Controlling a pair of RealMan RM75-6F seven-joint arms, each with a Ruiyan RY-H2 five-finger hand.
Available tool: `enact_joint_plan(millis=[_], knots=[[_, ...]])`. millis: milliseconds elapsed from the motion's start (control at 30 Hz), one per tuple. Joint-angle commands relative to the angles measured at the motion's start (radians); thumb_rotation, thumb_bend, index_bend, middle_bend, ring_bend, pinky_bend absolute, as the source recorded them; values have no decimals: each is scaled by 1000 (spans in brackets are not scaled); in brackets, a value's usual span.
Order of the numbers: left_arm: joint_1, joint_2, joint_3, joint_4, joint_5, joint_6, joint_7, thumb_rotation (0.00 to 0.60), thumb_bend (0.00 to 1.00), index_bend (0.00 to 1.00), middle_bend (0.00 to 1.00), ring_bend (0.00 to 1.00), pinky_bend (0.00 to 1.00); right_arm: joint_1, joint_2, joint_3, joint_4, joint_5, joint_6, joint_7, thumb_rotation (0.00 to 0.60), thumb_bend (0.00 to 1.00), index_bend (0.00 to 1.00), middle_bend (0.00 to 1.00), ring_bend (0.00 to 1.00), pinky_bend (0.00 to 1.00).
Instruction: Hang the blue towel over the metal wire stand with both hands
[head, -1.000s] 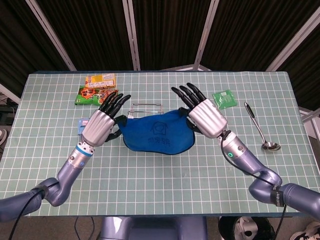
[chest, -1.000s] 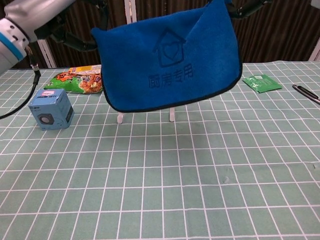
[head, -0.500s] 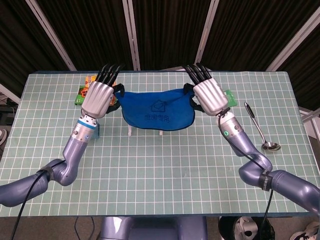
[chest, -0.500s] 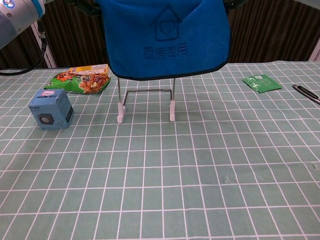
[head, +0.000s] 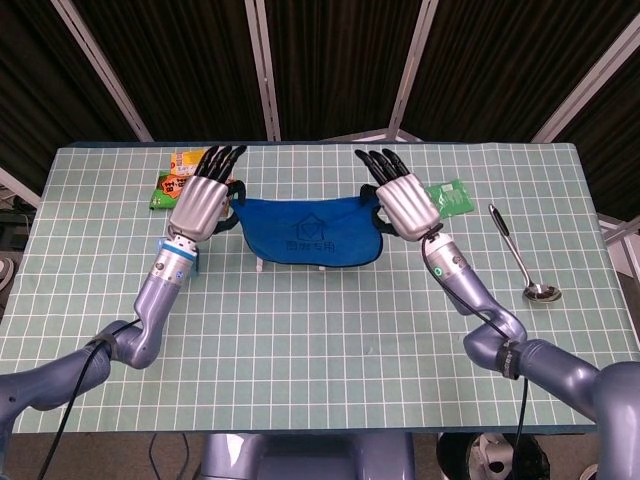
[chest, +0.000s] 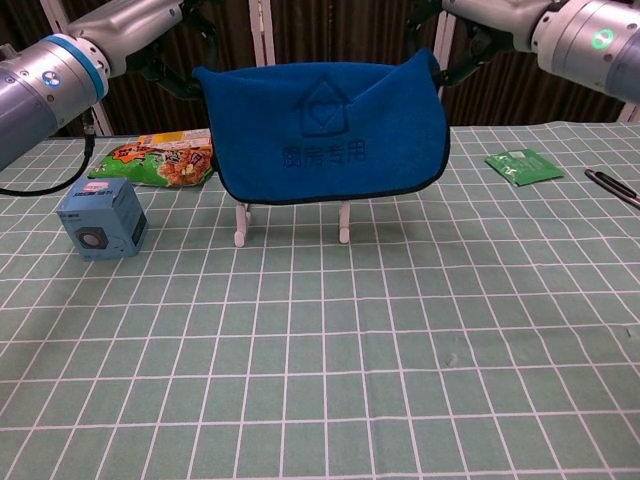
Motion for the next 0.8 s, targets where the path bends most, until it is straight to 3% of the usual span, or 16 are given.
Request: enact_joint_plan(millis=[33, 700, 800], knots=[[0, -9, 15, 18, -12, -24, 11, 600, 491, 803, 0, 0, 0, 3, -25, -15, 29, -7, -8, -3, 600, 552, 634, 0, 0, 0], [2, -50, 32, 75, -60, -53, 62, 600, 491, 803, 0, 0, 0, 44, -140, -18, 167, -2, -40, -3, 600, 548, 634, 0, 0, 0], [3, -53, 36, 85, -61, -61, 55, 600, 493, 765, 0, 0, 0, 48, -147, -18, 176, -1, -44, -4, 600, 546, 634, 0, 0, 0]])
